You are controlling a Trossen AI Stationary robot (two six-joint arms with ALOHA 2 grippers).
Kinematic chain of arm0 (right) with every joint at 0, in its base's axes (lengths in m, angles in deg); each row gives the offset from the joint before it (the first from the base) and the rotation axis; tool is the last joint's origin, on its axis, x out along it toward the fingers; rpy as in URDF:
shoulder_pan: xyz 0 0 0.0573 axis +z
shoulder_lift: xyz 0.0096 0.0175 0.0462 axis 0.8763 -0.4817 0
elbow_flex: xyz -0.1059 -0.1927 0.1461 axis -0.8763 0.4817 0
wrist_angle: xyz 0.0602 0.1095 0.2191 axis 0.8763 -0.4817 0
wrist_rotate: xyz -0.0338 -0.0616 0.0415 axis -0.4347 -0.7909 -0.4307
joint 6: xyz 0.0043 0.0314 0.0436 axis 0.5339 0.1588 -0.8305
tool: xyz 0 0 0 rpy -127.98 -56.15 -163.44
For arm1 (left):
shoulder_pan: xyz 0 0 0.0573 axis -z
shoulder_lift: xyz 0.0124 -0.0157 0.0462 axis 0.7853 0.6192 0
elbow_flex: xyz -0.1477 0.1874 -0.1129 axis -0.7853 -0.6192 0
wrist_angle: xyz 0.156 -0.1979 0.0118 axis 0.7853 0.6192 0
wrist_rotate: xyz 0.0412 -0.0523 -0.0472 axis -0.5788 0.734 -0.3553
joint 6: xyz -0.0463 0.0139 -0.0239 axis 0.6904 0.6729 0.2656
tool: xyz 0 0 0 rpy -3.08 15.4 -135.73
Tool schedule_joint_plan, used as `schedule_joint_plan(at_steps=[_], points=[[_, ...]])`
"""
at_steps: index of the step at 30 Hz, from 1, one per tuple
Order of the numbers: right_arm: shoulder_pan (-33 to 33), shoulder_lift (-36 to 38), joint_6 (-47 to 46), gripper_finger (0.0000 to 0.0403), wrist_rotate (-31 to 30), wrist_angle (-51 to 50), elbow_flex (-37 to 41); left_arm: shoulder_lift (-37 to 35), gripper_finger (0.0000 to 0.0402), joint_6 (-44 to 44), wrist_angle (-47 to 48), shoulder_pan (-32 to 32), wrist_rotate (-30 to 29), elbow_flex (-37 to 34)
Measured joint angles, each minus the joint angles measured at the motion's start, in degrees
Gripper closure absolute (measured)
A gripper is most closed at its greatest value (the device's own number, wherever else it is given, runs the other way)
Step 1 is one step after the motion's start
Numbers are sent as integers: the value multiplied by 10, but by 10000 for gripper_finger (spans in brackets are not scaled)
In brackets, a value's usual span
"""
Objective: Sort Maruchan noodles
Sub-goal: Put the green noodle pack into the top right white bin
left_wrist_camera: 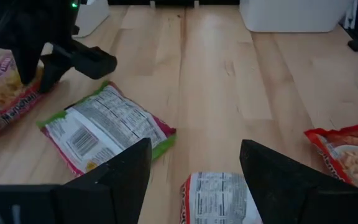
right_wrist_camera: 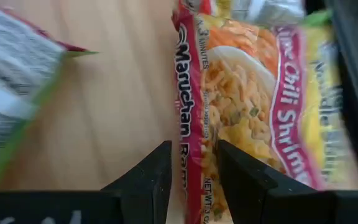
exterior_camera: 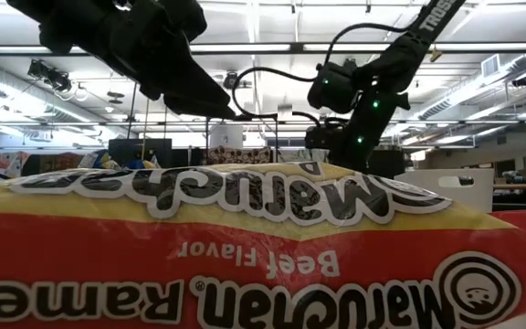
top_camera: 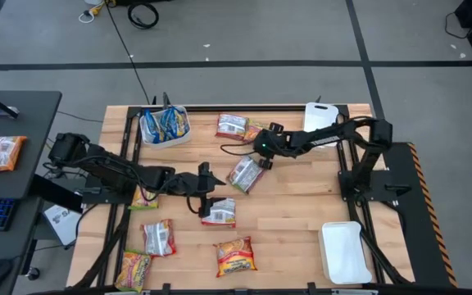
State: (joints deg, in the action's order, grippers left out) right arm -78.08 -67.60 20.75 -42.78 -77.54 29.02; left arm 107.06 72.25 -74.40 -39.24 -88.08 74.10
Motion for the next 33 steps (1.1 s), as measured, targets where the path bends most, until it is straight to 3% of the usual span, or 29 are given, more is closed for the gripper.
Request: schedule_joint_plan(at_steps=[9, 13, 16, 20, 24, 28, 33], points=[[111, 65, -112, 272, 133, -159, 5, 0, 153, 3, -3, 20, 0, 0], [161, 119, -142, 272, 128, -180, 5, 0, 153, 1, -11, 19, -7, 0], [176, 160, -157, 272, 84, -182, 4, 0, 153, 0, -18, 18, -8, 0], [130, 198, -168, 267, 20, -193, 4, 0, 153, -1, -28, 18, -8, 0], [35, 204, -133, 235, 65, -178, 4, 1, 153, -1, -44, 18, -8, 0], [-44, 162, -49, 184, 71, -179, -7, 22, 153, -12, -93, 18, -3, 0], [-102, 76, -34, 141, 95, -246, -72, 58, 153, -17, -140, 18, 60, 0]])
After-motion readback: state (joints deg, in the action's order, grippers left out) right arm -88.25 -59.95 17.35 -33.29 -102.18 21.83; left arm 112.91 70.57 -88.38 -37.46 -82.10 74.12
